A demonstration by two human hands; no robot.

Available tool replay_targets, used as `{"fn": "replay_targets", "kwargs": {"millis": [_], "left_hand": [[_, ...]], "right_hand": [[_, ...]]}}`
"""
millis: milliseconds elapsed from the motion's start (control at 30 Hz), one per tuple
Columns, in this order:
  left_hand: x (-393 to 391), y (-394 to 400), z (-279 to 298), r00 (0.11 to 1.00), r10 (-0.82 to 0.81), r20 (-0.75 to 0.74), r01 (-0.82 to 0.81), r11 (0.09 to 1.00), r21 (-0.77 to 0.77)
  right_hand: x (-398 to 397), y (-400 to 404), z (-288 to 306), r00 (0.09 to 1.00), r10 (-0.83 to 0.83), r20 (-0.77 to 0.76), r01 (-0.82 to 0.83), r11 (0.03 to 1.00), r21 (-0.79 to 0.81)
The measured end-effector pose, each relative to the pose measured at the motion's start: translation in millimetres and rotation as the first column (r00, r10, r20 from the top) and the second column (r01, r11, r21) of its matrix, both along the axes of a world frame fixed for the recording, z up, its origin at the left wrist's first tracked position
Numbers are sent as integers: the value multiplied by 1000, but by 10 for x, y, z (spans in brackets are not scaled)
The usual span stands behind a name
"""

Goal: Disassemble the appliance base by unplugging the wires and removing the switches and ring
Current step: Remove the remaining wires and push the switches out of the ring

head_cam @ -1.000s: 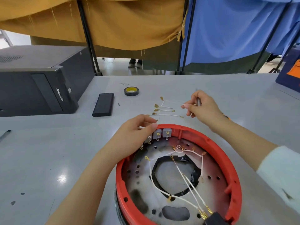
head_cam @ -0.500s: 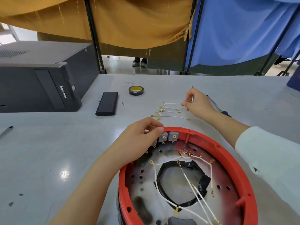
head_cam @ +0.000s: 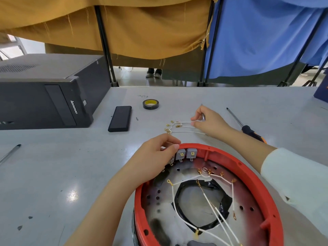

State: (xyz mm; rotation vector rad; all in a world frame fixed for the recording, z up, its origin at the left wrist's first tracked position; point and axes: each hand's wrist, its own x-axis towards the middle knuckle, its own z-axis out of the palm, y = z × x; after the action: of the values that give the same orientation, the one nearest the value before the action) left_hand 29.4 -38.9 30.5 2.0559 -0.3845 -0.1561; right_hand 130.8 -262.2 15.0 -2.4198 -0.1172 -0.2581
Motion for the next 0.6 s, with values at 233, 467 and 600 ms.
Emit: {"fn": "replay_targets", "kwargs": {"millis": [233, 467, 600], "left_hand": [[-12, 25, 14, 994, -99, -48, 101, 994, 43], [-14, 62, 77, 1000, -3, 11, 2, 990, 139], [16, 123, 99, 999, 32, -2, -31, 990, 138]], "right_hand": [[-752, 12, 175, 989, 133, -63, -129, 990, 59], [-1244, -118, 559, 959, 118, -258, -194, 936, -293], [-1349, -106, 542, 971, 53, -235, -158, 876, -456]]}}
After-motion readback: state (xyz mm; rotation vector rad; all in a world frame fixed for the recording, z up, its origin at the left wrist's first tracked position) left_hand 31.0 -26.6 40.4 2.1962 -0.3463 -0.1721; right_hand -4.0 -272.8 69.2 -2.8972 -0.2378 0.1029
